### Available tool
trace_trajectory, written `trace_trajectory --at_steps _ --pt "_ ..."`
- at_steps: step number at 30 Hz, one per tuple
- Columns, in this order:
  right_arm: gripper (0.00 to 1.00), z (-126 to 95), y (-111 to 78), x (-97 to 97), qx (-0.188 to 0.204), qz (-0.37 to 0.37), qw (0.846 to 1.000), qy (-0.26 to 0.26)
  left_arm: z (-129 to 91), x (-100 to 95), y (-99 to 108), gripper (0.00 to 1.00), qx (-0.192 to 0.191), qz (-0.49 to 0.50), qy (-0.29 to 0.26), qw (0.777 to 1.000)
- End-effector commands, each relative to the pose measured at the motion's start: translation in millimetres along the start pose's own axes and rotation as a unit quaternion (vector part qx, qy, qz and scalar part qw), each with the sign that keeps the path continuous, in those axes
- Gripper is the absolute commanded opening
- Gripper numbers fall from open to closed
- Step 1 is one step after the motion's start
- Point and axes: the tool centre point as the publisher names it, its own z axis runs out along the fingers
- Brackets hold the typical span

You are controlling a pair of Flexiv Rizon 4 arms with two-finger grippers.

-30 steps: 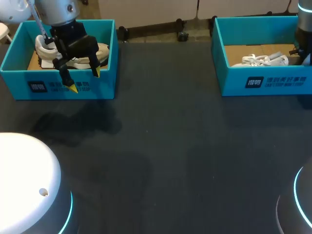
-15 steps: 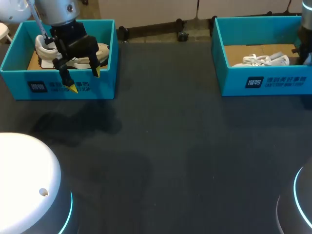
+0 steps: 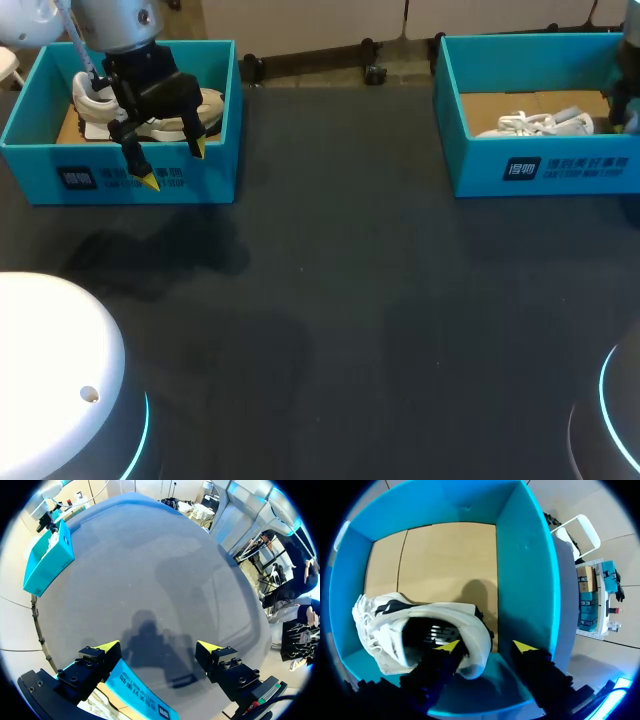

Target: Take the shoe out of the shoebox, open the shoe tongue, remove and reinsert the insole, then place the shoe into the shoebox

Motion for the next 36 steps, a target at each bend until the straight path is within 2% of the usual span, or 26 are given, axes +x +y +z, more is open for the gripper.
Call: trace_trajectory --at_steps 1,4,5,6,10,16,24,36 --pt "0.78 -14 -9.0 5.5 -0.005 0.003 1.000 -0.003 0 -0.5 1 1.00 0.000 0.001 0.001 1.000" --pt "0.86 -25 -11.2 10.5 -0.006 0.006 1.000 -0.004 0 -0.5 1 1.00 0.000 0.001 0.001 1.000" --pt "0.98 -30 -12.2 11.9 -0.005 0.010 1.000 -0.006 0 -0.5 1 1.00 0.000 0.001 0.001 1.000" --pt "1.00 -32 -12.5 12.3 -0.002 0.011 1.000 -0.007 0 -0.5 1 1.00 0.000 0.001 0.001 1.000" --pt "1.00 -50 -17.6 12.2 -0.004 0.022 1.000 0.003 0 -0.5 1 1.00 0.000 0.001 0.001 1.000" --pt "1.00 -75 -30.2 14.2 0.017 0.034 0.998 0.040 0 -0.5 1 1.00 0.000 0.001 0.001 1.000" --pt "1.00 -108 -56.2 27.4 0.020 0.037 0.998 0.042 0 -0.5 1 1.00 0.000 0.001 0.001 1.000" --pt "1.00 -140 -96.1 44.2 0.031 0.035 0.997 0.065 0 -0.5 1 1.00 0.000 0.001 0.001 1.000"
